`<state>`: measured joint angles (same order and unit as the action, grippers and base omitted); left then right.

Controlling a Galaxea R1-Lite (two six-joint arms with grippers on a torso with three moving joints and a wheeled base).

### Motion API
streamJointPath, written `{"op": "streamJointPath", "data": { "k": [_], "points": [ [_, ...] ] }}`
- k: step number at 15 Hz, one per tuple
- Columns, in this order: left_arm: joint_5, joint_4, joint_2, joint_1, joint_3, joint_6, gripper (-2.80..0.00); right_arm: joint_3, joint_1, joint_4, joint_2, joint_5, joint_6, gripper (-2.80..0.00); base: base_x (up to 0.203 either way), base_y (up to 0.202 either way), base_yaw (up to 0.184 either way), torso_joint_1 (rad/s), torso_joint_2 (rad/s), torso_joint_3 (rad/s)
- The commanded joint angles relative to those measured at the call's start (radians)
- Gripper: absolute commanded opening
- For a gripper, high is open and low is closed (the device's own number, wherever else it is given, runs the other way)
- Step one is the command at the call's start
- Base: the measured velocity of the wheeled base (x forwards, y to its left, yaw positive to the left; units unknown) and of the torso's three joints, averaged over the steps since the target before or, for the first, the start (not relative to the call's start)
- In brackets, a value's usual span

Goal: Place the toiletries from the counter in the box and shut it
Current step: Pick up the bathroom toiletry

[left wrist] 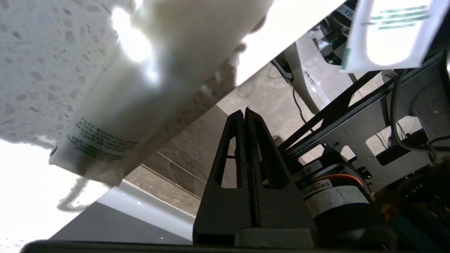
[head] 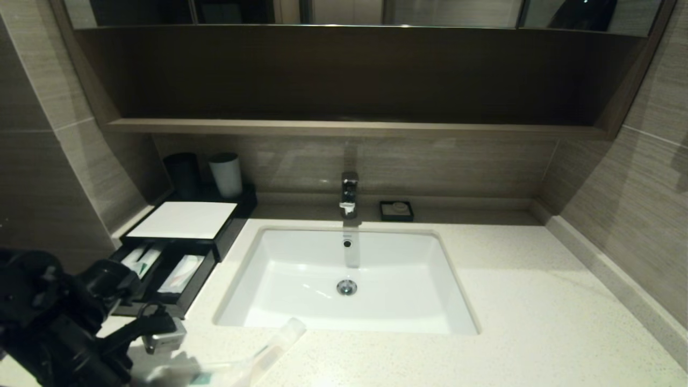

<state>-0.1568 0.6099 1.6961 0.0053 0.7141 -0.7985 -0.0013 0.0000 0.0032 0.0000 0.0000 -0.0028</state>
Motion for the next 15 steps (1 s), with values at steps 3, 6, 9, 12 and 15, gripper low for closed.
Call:
{"op": "streamJointPath", "data": {
  "k": [3,6,9,12,15],
  "points": [
    [-0.003,-0.027,0.028,0.004,0.001,0.004,-2.8,0.0,0.0,0.0,0.0,0.0,0.0,-2.8,0.0,0.0,0.0,0.0,0.0,0.0],
    [0.0,-0.026,0.012,0.01,0.006,0.005,-2.8,0.001,0.0,0.0,0.0,0.0,0.0,-2.8,0.0,0.0,0.0,0.0,0.0,0.0],
    [0.005,0.018,-0.031,0.011,0.019,0.008,-2.8,0.001,0.0,0.0,0.0,0.0,0.0,-2.8,0.0,0.0,0.0,0.0,0.0,0.0],
    [0.011,0.122,-0.056,0.012,0.053,0.012,-2.8,0.0,0.001,0.0,0.0,0.0,0.0,-2.8,0.0,0.0,0.0,0.0,0.0,0.0],
    [0.011,0.116,-0.036,0.012,0.052,0.011,-2.8,0.0,0.0,0.0,0.0,0.0,0.0,-2.8,0.0,0.0,0.0,0.0,0.0,0.0]
  ]
}}
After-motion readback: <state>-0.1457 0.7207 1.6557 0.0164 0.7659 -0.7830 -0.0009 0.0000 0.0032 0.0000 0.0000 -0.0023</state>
